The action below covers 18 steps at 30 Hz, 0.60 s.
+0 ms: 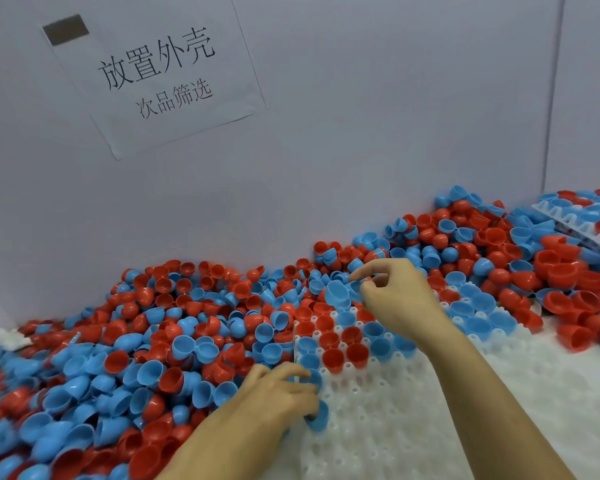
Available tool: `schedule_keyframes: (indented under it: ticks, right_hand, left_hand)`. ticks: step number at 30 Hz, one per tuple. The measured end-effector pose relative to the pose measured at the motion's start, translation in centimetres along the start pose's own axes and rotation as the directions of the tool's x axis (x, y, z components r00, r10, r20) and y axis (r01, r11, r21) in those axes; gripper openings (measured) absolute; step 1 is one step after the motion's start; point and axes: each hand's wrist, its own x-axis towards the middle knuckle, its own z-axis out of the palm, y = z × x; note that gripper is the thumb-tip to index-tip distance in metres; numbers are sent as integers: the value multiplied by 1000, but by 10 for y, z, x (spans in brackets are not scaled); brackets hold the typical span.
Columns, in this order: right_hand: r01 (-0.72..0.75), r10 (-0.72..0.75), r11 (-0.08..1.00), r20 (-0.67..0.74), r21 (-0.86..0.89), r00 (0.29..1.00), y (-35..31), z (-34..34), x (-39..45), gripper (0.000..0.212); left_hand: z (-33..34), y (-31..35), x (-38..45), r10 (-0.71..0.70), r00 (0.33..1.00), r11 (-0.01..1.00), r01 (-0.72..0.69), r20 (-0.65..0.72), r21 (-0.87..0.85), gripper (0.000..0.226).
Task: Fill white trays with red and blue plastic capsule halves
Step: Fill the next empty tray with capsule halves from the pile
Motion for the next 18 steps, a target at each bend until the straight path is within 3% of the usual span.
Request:
schedule_keyframes:
  ticks: [3,10,12,14,16,17,18]
  right_hand:
    - [5,-5,1000,-3,-8,1000,1,1,0,31]
    - [13,-13,997,-2,-79,1000,2,3,2,34]
    - [20,-20,997,4,-80,1000,2,4,2,33]
    - [40,-38,996,26,-80,999,1,4,1,31]
    - [92,-86,991,66,-97,994,-2,5,-1,29]
    - [129,-119,985,87,-112,989,-4,7,-3,28]
    - [167,-155,978,103,-124,983,-7,9,-5,28]
  left_hand:
    - [12,-6,-5,-141,990,965,139,6,-220,55]
    - [4,-12,-3,38,999,986,-33,30,-162,69]
    - [5,-16,-8,33,999,990,-37,-33,-138,63]
    - [0,-15,-9,-87,975,971,36,-207,-237,39]
    - [-11,-10,-1,-374,843,832,121,-387,-542,22]
    - [-18,-8,9,-519,776,691,132,-360,-711,16]
    - [-25,-5,19,-609,755,518,146,-243,-843,9]
